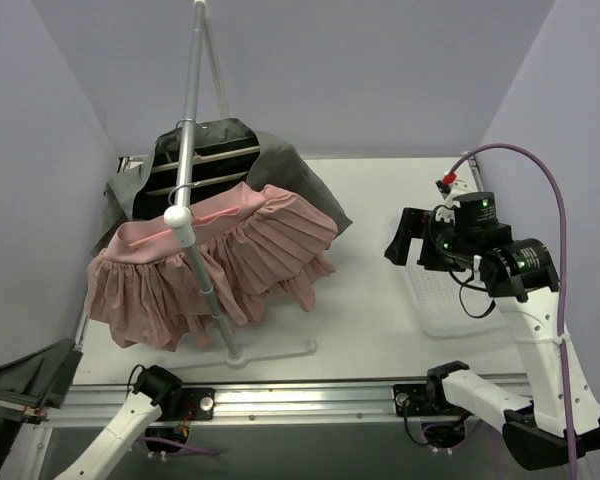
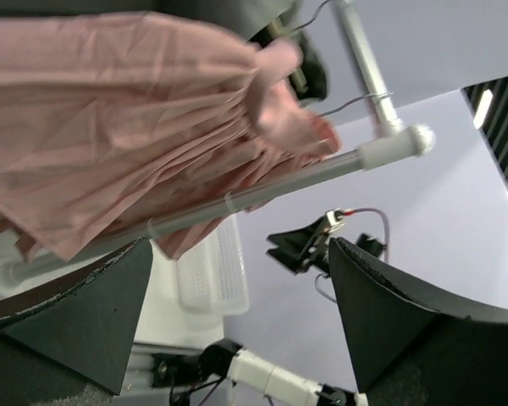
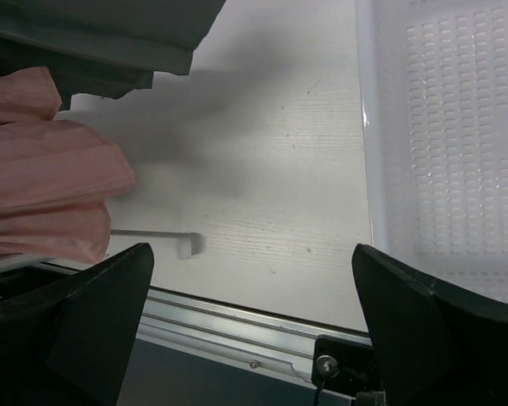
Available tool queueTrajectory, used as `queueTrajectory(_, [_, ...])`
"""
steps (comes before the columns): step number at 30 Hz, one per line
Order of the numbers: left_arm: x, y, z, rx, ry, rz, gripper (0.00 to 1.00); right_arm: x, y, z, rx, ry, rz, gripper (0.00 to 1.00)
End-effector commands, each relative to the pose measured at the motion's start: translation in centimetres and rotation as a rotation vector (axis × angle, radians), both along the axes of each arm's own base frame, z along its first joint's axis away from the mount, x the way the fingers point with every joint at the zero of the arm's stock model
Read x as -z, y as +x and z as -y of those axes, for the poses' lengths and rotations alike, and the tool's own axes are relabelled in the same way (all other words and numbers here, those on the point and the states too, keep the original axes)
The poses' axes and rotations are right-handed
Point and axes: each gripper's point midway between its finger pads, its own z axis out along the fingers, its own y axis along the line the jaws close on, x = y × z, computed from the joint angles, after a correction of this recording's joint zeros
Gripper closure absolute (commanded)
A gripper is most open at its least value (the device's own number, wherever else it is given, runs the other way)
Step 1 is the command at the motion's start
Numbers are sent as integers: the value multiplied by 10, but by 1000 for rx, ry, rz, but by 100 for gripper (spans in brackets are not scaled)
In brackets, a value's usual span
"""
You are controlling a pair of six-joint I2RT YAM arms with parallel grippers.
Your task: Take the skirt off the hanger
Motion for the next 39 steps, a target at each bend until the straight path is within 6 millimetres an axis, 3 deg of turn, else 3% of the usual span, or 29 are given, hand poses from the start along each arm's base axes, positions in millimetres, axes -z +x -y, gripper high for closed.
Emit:
queueTrajectory(1, [35,13,-3,-51,230,-247,6,-3,1,0,-22,-24,-7,0])
queueTrajectory(4, [34,32,17,0,384,-318,6,-7,5,-6,-44,-23,5,0])
queueTrajectory(10, [19,56,29,-29,640,-346,6,-12,21,-35,-185,-48,2,0])
queueTrajectory(17, [5,58,31,-88,807,-313,5,-52,41,-89,-386,-29,137,3])
queueTrajectory(22, [16,54,35,-76,789,-334,4,-76,55,-135,-538,49,224,6])
queueTrajectory(24, [17,51,38,-69,790,-323,4,-99,62,-142,-555,58,298,8])
queueTrajectory(25, [18,51,40,-61,788,-321,4,-101,67,-147,-568,55,307,9])
queueTrajectory(31, [18,52,48,-20,767,-313,4,-130,55,-194,-775,153,399,15])
queueTrajectory(35, [26,52,53,8,753,-322,4,-158,43,-204,-855,225,497,14])
queueTrajectory(39, [28,52,57,24,737,-316,4,-163,30,-216,-965,289,497,15])
